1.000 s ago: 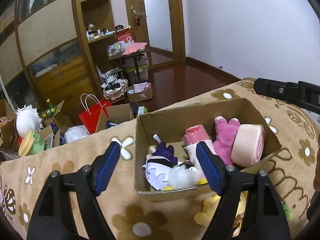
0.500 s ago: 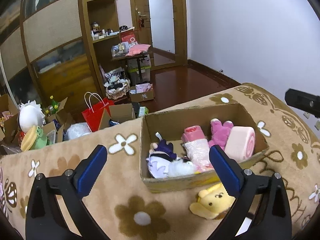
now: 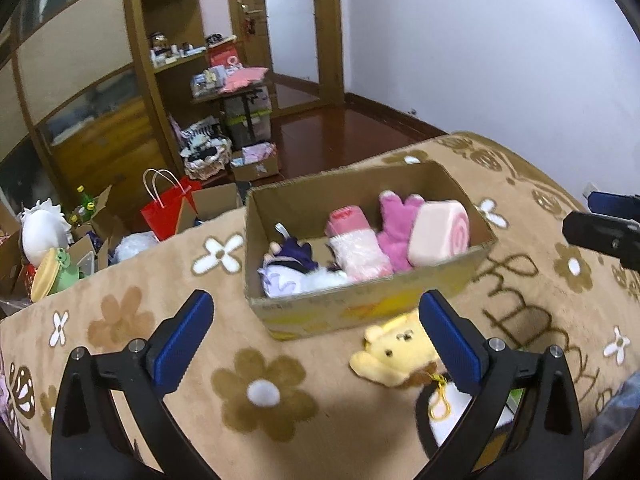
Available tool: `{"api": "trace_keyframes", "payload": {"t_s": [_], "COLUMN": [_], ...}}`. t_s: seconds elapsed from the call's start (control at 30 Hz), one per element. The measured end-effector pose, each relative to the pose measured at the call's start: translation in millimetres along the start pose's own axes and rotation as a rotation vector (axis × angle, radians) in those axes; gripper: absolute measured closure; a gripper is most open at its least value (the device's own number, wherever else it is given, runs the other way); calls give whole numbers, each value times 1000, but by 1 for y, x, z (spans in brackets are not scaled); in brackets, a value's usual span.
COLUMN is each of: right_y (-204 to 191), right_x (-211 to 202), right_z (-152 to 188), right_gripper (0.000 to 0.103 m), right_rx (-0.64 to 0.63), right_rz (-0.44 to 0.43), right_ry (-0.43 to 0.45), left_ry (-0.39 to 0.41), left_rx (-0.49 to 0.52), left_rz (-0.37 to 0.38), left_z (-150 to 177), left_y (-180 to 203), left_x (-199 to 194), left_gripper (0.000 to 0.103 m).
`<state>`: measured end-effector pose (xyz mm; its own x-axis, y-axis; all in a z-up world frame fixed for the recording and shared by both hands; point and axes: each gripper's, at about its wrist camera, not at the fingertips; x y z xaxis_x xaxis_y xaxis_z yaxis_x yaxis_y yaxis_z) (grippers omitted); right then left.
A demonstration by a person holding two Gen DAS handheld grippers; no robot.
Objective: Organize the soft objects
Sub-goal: 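Move both tools back toward the yellow bear and green tissue pack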
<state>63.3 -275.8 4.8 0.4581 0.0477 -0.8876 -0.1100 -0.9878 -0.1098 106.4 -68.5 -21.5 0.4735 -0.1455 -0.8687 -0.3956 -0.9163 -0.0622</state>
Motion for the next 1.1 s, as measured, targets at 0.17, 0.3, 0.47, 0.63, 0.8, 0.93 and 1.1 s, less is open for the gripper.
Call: {"api": "trace_keyframes", "payload": {"t_s": [0.17, 0.3, 0.47, 0.63, 0.8, 0.93, 1.1], "right_y": [10, 20, 34, 46, 50, 51, 46], "right_x": [10, 19, 38, 55, 70, 82, 97], "right_z": [14, 20, 34, 43, 49, 53, 59], "right_gripper": [0, 0, 0, 0, 0, 0, 0], "right_rx": [10, 66, 133, 175, 201, 208, 189], "right_rz": [-13, -24, -21, -22, -31, -30, -18], "right_ry": [-65, -100, -179, -245, -298, -337, -394], "left_ry": [-43, -77, -97, -113, -121, -130, -152], "left_rx": [52, 85, 126, 167, 218, 251, 267], "left_rz": [13, 25, 36, 55, 73, 92, 109], "left_z": [10, 18, 24, 28, 30, 32, 34], "left_y": [14, 25, 40, 51, 61, 68, 73], "left_x": [8, 18, 31, 45, 55, 63, 75], "left_gripper": [1, 1, 1, 1, 1, 1, 1]}}
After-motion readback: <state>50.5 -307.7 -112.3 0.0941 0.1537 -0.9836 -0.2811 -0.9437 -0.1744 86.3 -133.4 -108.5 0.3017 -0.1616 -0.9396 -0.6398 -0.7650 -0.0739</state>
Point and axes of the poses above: each gripper's, at about its wrist camera, not at the fingertips, and x roughly the way its jaws point, y to its right, z to its underside, and after that the axes turned 15 degrees about -y, right-handed
